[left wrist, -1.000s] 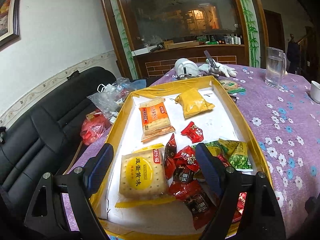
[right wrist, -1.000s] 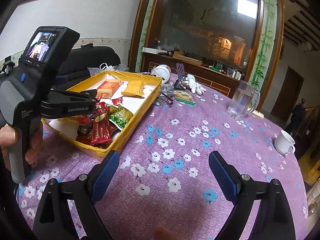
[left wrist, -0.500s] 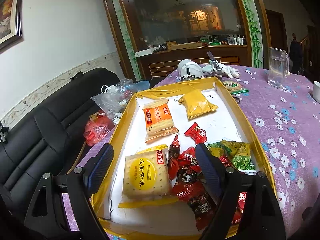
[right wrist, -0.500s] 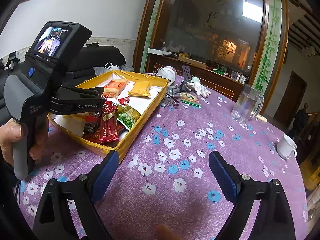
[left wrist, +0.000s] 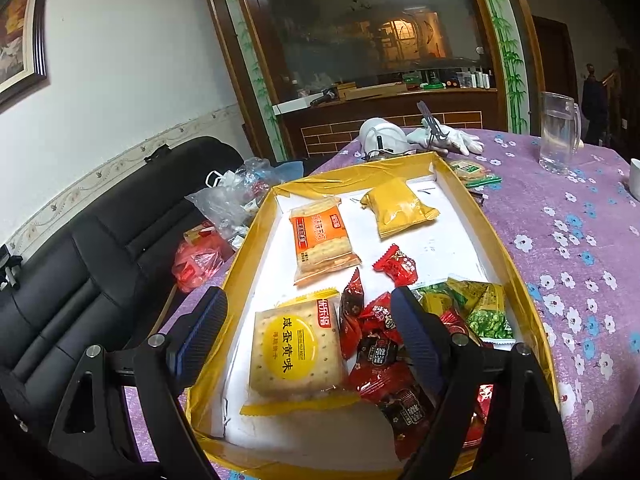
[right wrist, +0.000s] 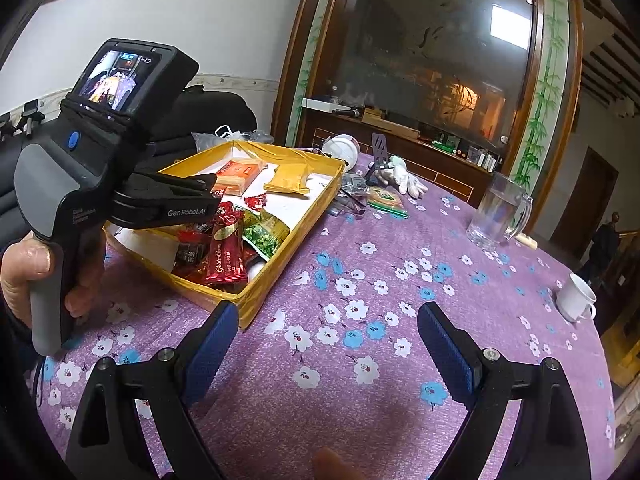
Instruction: Organize snacks
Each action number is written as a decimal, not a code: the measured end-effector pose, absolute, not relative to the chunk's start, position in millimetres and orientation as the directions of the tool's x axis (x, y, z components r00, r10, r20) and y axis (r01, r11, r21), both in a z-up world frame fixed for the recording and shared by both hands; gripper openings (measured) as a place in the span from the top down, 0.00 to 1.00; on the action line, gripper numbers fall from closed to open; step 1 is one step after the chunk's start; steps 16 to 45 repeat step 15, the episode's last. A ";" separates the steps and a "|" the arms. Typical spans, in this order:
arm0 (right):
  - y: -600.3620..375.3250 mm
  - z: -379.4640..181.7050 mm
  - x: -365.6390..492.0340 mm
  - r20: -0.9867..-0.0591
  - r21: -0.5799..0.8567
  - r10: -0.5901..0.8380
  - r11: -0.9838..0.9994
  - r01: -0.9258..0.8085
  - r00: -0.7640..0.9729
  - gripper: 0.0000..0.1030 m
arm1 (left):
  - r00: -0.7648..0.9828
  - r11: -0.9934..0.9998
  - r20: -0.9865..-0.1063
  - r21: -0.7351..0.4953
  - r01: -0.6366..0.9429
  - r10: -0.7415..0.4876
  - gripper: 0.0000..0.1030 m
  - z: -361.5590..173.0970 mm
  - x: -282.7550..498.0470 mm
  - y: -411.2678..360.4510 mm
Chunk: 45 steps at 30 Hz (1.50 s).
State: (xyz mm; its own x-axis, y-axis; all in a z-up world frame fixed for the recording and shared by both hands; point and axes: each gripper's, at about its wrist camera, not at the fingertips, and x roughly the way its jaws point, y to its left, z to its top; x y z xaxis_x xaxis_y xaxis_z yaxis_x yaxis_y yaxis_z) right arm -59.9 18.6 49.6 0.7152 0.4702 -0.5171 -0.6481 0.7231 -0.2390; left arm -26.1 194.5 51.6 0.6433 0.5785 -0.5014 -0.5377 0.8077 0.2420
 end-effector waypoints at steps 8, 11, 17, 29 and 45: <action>18.4 49.3 -61.0 -0.515 -0.244 0.468 0.723 -0.646 0.718 0.11 | 0.675 0.828 -0.494 0.204 -0.522 0.548 0.18 56.8 -31.1 194.6; 18.4 49.1 -61.2 -0.515 -0.244 0.467 0.724 -0.645 0.719 0.11 | 0.696 0.831 -0.474 0.172 -0.528 0.540 0.18 60.2 -36.3 197.8; 16.8 49.0 -57.7 -0.522 -0.233 0.461 0.733 -0.640 0.718 0.11 | 0.701 0.827 -0.455 0.177 -0.533 0.549 0.18 61.1 -37.6 194.5; 16.8 49.0 -57.7 -0.522 -0.233 0.461 0.733 -0.640 0.718 0.11 | 0.701 0.827 -0.455 0.177 -0.533 0.549 0.18 61.1 -37.6 194.5; 16.8 49.0 -57.7 -0.522 -0.233 0.461 0.733 -0.640 0.718 0.11 | 0.701 0.827 -0.455 0.177 -0.533 0.549 0.18 61.1 -37.6 194.5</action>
